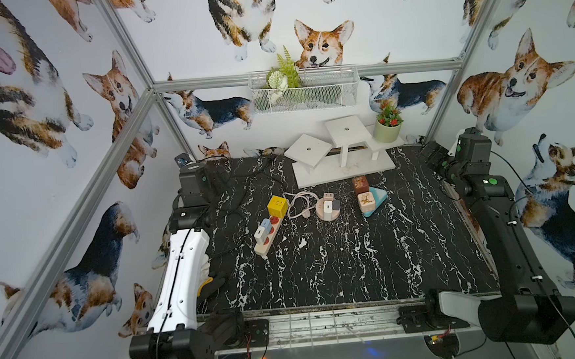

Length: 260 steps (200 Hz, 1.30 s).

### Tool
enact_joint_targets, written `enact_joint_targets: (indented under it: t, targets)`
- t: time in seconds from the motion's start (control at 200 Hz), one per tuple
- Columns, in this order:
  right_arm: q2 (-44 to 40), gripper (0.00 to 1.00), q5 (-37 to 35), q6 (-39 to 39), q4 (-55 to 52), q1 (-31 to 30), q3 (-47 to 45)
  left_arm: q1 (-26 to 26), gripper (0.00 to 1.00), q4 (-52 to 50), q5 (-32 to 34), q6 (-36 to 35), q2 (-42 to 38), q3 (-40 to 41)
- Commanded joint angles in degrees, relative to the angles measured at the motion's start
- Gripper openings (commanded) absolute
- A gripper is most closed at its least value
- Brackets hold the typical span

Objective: Pull the plug off the socket
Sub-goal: Remove the plug from the socket.

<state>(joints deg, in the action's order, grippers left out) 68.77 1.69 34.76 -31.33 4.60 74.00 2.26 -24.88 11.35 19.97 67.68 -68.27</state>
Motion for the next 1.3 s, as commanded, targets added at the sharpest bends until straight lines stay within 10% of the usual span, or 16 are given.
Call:
enact_joint_targets:
  t: [0.0, 0.25, 0.801, 1.296]
  targets:
    - [0.75, 1.00, 8.50, 4.44, -6.68, 0.23, -2.12, 0.45, 1.00, -8.82, -3.71, 3.13, 0.32, 0.25]
    - [6.33, 1.00, 1.79, 3.02, -21.62, -10.62, -1.27, -1.03, 0.90, -22.12, -14.38, 3.58, 6.26, 0.33]
    - [13.87, 1.00, -4.62, -1.31, -24.65, -33.62, 2.77, -17.29, 0.52, -30.75, -7.44, -12.74, 12.74, 2.66]
    - [16.47, 1.00, -6.66, -0.56, -24.00, -38.10, 5.46, -17.27, 0.47, -24.69, -9.84, -17.07, 22.70, 3.19]
